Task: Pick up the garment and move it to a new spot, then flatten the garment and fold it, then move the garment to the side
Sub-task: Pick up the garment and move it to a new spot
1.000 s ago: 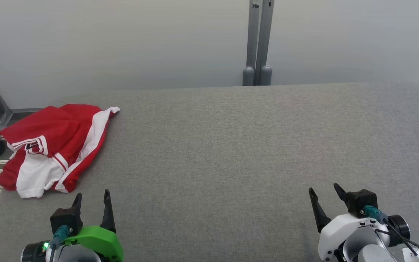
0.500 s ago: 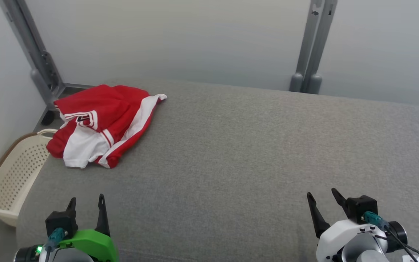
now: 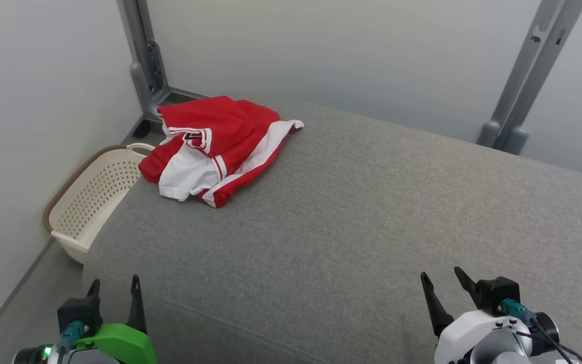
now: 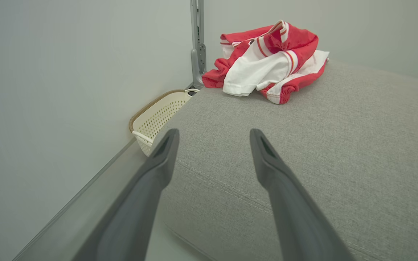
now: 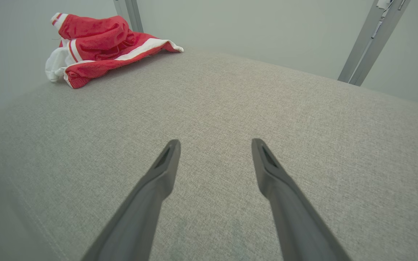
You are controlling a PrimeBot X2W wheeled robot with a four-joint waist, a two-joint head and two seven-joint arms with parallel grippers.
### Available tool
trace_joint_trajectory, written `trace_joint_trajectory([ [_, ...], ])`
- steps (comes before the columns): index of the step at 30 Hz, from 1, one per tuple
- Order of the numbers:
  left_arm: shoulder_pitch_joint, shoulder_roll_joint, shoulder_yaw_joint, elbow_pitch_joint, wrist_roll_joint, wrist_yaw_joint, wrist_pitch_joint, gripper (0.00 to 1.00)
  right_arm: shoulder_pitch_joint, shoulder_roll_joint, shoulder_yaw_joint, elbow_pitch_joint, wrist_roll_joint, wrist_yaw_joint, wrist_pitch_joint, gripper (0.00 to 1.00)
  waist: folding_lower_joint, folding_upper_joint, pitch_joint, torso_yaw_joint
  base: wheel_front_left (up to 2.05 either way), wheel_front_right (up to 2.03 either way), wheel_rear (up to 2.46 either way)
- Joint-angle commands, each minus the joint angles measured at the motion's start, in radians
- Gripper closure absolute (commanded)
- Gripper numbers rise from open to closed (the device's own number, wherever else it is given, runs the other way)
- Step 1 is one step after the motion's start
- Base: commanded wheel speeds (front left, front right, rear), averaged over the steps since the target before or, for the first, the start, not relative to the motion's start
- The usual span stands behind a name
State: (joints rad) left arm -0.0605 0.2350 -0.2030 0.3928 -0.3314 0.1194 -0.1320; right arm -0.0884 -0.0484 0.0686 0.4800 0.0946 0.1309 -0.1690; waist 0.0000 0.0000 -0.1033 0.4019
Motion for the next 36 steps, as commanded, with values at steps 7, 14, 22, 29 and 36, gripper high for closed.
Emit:
trace_joint_trajectory([
  [7,0.010,0.013,0.003,-0.016,-0.011,0.012,0.003,0.00,-0.011,-0.004,0.004,0.015,0.015,0.000,-0.023,0.00,0.0000,0.0000,0.005,0.054,0.00,0.00,0.00],
  [14,-0.008,0.014,-0.005,-0.026,-0.018,-0.001,0.002,0.00,-0.020,-0.004,0.006,0.026,0.025,0.000,-0.026,0.00,0.0000,0.0000,0.010,0.055,0.00,0.00,0.00],
  [22,-0.088,-0.005,-0.024,-0.011,-0.033,-0.021,0.036,0.00,-0.024,-0.004,0.011,0.014,0.012,0.000,-0.026,0.00,0.0000,0.0000,0.035,0.032,0.00,0.00,0.00],
  [29,-0.372,-0.023,-0.045,0.125,-0.068,-0.067,0.213,0.00,-0.073,-0.004,0.048,-0.088,-0.024,0.000,0.013,0.00,0.0000,0.0000,0.148,-0.064,0.00,0.00,0.00],
  [36,-0.600,-0.039,-0.026,0.234,-0.115,-0.086,0.333,0.00,-0.127,-0.004,0.088,-0.215,-0.070,0.000,0.072,0.00,0.0000,0.0000,0.280,-0.164,0.00,0.00,0.00],
])
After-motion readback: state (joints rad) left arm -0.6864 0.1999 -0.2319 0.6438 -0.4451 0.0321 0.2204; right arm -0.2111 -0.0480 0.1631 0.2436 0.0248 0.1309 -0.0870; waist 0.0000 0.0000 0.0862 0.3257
